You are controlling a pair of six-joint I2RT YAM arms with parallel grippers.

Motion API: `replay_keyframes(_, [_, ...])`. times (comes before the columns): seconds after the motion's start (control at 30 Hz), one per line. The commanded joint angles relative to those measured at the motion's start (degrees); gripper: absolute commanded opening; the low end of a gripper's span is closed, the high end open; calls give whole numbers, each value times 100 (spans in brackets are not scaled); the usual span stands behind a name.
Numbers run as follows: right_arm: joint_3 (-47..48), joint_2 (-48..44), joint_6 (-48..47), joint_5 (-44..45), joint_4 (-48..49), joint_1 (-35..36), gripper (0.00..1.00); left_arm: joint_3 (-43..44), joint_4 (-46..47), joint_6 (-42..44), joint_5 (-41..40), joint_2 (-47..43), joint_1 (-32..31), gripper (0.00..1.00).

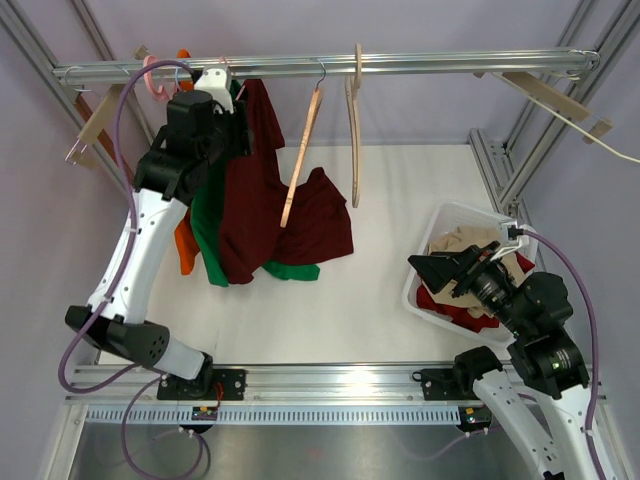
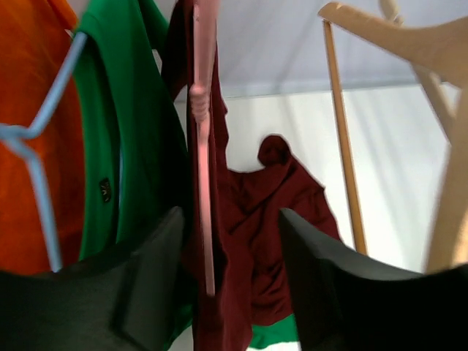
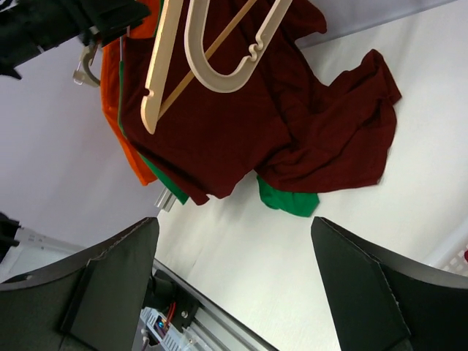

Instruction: Remove the t-shirt from the hanger

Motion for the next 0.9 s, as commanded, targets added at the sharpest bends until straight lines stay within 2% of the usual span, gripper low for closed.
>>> replay_keyframes(0.0, [-68,63,-153,-500,334,-4,94,542,129,211,-132,62,35,53])
replay_keyframes(0.2, [-148,80,-180,-518,378,-4,91,297,419,291,-572,90,26,25])
replay_keyframes(0.3, [-209,194,-118,-719,606,-4,88,42,665,299,-528,-69,26,21])
replay_keyframes(0.37, [-236,282,-74,-799,659,-4,85,-12,744,326,-537,-113,26,2])
replay_keyframes(0.57, [-271,440,22,-1062,984,83,83,32,911,431,-238,-262,-61,0])
replay_keyframes(0.67, [-245,730,-21,-835,1186,565,83,251,911,458,-229,-402,-123,0])
replay_keyframes(0.7, [-236,826,-74,-669,1222,785,83,287,920,440,-203,-455,-123,0])
replay_keyframes(0.73, [-227,1028,-170,-215,1257,1335,83,339,912,423,-177,-551,-123,0])
replay_keyframes(0.87, [-122,1556,-355,957,1573,2779,84,122,947,265,122,-859,-123,0])
